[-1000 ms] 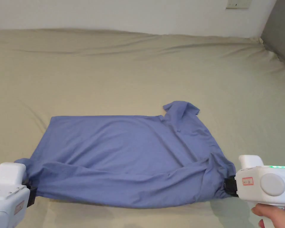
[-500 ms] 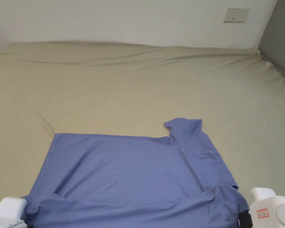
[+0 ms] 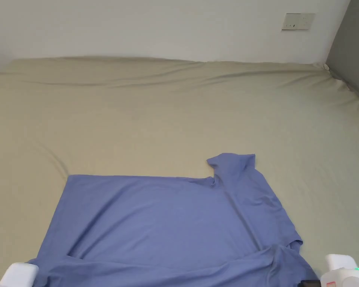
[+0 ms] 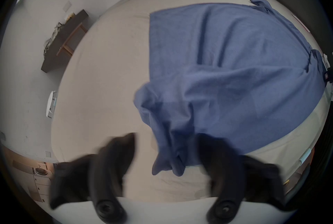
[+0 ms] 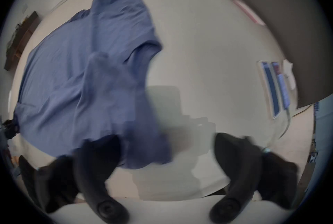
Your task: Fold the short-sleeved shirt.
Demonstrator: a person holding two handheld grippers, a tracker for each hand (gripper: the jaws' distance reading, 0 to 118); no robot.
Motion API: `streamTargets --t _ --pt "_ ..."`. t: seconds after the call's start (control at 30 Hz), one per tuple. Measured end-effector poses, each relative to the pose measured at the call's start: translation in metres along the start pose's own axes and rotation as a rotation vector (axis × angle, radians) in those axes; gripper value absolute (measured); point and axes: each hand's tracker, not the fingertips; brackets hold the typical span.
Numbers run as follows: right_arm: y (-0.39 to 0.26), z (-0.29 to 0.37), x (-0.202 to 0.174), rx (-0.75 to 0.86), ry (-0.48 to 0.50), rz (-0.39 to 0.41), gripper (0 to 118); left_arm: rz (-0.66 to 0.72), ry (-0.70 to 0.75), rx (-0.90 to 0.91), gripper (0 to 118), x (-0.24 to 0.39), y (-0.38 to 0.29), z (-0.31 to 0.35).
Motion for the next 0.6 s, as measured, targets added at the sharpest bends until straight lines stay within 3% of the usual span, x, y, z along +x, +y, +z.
streamTargets --t 0.03,0.2,0.33,0.43,0.53,0.6 --pt "0.005 0.010 0.007 0.050 -0.008 -0.020 110 0.018 -0.017 0.032 110 -0.005 0.004 0.008" --pt "0.038 0.080 0.022 0.326 0.007 -0.054 110 0.165 -0.057 0.324 110 -0.021 0.043 0.076" --pt "0.055 0.165 -0.002 0.616 0.016 -0.023 110 0.245 -0.047 0.620 110 -0.023 0.078 0.147" --pt "0.057 0.224 -0.029 0.846 0.050 0.030 112 0.332 -0.125 0.804 110 -0.023 0.096 0.190" --pt "0.056 0.263 -0.053 0.983 0.098 0.111 114 0.366 -0.151 0.921 109 -0.013 0.109 0.227" --pt "0.052 0.280 -0.070 1.054 0.083 0.106 113 0.348 -0.111 0.979 108 -0.002 0.115 0.244"
